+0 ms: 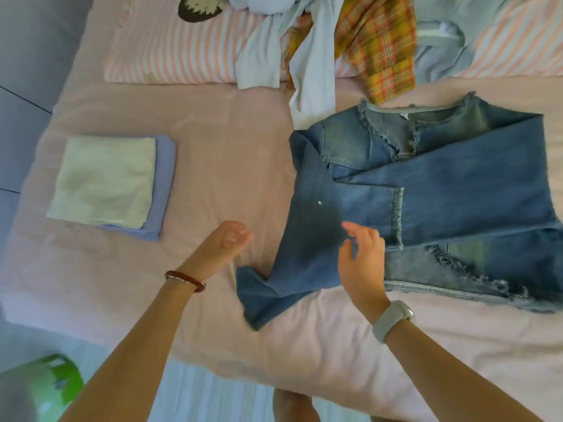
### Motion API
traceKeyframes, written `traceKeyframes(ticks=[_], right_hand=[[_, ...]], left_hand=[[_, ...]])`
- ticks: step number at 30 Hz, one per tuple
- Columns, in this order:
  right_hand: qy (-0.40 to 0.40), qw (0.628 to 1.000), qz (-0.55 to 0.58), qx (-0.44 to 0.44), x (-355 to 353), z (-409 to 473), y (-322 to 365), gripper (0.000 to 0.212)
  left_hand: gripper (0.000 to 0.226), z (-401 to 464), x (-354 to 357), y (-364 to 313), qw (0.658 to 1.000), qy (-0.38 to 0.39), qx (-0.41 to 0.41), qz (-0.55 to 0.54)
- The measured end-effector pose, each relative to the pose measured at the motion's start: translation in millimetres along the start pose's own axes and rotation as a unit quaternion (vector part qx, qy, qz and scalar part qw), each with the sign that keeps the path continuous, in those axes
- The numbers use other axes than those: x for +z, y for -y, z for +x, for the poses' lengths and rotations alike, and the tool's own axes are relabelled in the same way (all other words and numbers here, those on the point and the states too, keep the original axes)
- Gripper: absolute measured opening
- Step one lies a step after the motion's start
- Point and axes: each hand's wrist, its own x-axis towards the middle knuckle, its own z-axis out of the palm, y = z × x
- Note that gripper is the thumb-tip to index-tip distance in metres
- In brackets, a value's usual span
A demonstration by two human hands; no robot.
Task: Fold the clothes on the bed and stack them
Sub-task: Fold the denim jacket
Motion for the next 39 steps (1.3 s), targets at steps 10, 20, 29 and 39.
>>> traceKeyframes(ticks=[10, 20, 29, 39], right_hand=[[0.061, 0.998, -0.021, 0.007, 59, 0, 51, 0.031], [0.103, 0.939, -0.289, -0.156, 131, 18, 41, 0.046], [0.179, 0.863, -0.437, -0.18, 110, 57, 33, 0.07], [0.255, 0.813, -0.487, -0.192, 88, 49, 16, 0.074]], left_hand=[[0.021, 10, -7, 62, 0.992, 0.016, 0.068, -0.102], [0.024, 83, -143, 100, 0.949, -0.229, 0.032, 0.215], [0.028, 97, -182, 86, 0.934, -0.26, 0.112, 0.219], [0.028, 126, -202, 47, 0.916, -0.283, 0.051, 0.28]])
